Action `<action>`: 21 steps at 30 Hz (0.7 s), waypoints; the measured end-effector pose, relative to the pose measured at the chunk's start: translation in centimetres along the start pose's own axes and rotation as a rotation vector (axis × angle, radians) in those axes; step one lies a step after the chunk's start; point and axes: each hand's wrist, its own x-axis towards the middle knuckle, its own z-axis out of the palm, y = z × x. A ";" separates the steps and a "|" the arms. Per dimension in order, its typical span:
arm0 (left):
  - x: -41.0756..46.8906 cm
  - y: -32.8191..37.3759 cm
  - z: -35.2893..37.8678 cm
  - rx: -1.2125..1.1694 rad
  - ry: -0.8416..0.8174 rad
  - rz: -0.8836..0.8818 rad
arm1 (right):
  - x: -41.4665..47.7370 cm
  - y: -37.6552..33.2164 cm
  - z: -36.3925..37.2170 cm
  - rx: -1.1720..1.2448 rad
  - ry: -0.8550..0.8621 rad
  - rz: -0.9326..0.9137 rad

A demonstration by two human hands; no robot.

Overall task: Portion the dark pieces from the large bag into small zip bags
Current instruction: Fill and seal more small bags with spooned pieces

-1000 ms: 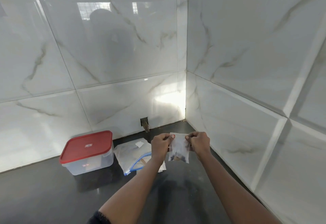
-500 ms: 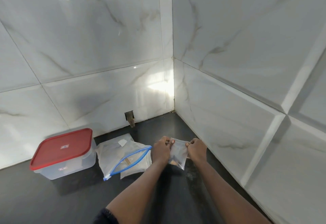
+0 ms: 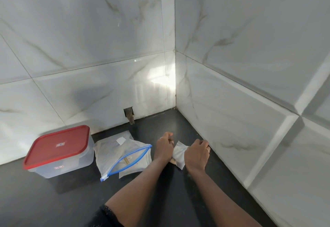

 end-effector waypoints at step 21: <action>-0.8 -0.4 -10.9 -0.154 0.046 0.248 | -8.5 -7.9 5.5 -0.006 -0.343 -0.233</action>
